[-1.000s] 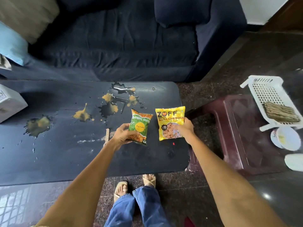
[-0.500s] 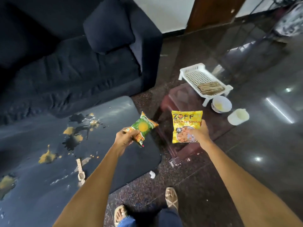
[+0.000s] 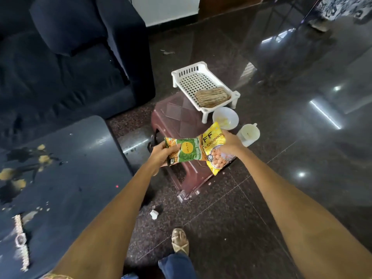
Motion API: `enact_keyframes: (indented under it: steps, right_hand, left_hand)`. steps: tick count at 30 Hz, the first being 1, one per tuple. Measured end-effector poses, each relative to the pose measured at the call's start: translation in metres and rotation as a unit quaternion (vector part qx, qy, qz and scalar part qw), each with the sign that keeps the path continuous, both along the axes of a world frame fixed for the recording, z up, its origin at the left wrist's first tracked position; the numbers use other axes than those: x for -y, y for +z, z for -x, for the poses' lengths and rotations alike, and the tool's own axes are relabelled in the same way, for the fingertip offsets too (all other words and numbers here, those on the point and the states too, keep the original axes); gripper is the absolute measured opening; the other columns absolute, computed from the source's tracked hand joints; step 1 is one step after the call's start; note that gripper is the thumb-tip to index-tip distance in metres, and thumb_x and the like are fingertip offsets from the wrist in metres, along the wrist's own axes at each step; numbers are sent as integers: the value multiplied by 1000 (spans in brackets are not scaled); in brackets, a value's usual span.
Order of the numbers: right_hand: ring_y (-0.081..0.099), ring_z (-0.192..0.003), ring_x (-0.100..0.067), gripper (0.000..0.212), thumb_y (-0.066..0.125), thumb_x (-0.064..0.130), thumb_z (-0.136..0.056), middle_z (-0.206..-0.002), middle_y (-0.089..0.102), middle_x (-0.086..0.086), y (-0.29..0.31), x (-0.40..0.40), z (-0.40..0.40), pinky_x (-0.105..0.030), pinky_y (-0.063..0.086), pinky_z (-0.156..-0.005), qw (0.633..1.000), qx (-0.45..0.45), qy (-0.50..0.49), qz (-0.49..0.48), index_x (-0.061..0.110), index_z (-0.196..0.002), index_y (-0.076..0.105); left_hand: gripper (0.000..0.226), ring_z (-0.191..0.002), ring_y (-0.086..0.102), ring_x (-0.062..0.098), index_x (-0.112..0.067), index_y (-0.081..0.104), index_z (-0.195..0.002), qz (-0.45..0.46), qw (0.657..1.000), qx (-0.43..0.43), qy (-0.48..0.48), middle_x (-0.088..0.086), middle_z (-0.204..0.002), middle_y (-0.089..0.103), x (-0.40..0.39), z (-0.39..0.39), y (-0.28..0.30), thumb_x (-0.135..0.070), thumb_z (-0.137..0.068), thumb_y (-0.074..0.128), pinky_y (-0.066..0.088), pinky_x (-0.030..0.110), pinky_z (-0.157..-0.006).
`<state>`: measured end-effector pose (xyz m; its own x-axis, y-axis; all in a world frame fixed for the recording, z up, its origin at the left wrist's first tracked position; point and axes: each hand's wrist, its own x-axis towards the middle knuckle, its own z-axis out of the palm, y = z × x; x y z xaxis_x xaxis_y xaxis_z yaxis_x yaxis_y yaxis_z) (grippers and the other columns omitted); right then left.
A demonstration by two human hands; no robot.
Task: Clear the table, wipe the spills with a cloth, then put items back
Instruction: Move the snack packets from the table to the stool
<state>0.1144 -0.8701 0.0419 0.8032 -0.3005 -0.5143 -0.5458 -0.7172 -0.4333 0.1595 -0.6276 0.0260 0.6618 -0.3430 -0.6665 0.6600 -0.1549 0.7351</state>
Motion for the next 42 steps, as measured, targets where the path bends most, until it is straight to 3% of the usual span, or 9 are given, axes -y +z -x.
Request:
enact_keyframes:
  steps: [5, 8, 11, 16, 19, 22, 27, 33, 42]
  right_hand:
    - [45, -123, -30, 63, 67, 0, -77, -127, 51, -15, -16, 11, 7, -36, 38, -102, 974, 222, 3, 51, 6, -135, 45]
    - [53, -114, -19, 49, 69, 21, -84, -122, 58, -7, -7, 4, 16, -32, 47, -93, 967, 225, -35, -117, 10, -129, 53]
    - [55, -96, -8, 47, 73, 32, -80, -103, 60, 8, -6, 8, 24, -13, 42, -76, 974, 124, -10, -188, 18, -121, 57]
    - [61, -98, -24, 52, 69, 46, -79, -104, 67, -6, -23, 24, 21, -40, 49, -86, 987, 156, 23, -32, 10, -116, 58]
    - [60, -95, -31, 56, 60, 54, -83, -98, 65, -12, -33, 29, 17, -43, 46, -82, 987, 148, 55, 44, 8, -114, 57]
    - [56, -99, -34, 65, 58, 52, -84, -104, 61, -17, -41, 30, 18, -47, 43, -86, 983, 169, 39, 63, 6, -129, 46]
    - [53, -93, -33, 50, 64, 35, -86, -99, 59, -18, -44, 19, 28, -42, 43, -78, 964, 252, -19, 79, 2, -120, 48]
    - [54, -93, -32, 48, 59, 40, -89, -100, 59, -17, -46, 4, 16, -38, 44, -69, 967, 222, -34, 121, 4, -118, 48]
    - [57, -94, -34, 46, 63, 36, -87, -104, 61, -16, -39, -15, 12, -45, 48, -74, 928, 280, 1, 244, 3, -117, 53]
  left_hand:
    - [46, -100, 62, 22, -11, 54, -113, -80, 988, 79, -106, 8, -111, 63, 37, -1, -12, -26, -75, 76, 50, 36, -90]
    - [23, -85, 57, 14, -18, 59, -93, -57, 986, 123, -101, -1, -95, 61, 64, 0, -7, -20, -77, 75, 46, 26, -77]
    - [32, -90, 55, 13, -10, 62, -109, -35, 984, 148, -97, 1, -102, 59, 92, -3, 4, -16, -79, 73, 48, 12, -64]
    - [51, -110, 55, 22, -9, 51, -122, -228, 955, 173, 79, 6, -119, 60, 120, 8, -3, -35, -82, 68, 44, 30, -88]
    - [60, -115, 52, 35, 0, 41, -129, -288, 942, -5, 171, 18, -128, 51, 129, 23, -17, -42, -88, 56, 44, 41, -95]
    - [54, -70, 57, 18, -2, 48, -124, -168, 976, -41, 131, 12, -105, 61, 135, 28, -26, -42, -88, 56, 57, 36, -71]
    - [49, -62, 59, 12, -3, 38, -136, -195, 978, 54, 48, 13, -123, 58, 135, 18, -29, -21, -93, 53, 59, 37, -72]
    - [46, -114, 57, 33, 2, 41, -131, -237, 967, 92, -29, 20, -130, 49, 121, 3, -43, -17, -90, 51, 54, 43, -89]
    - [42, -111, 56, 30, -4, 45, -132, -234, 964, 125, -24, 12, -128, 55, 98, 10, -30, -19, -93, 49, 51, 38, -90]
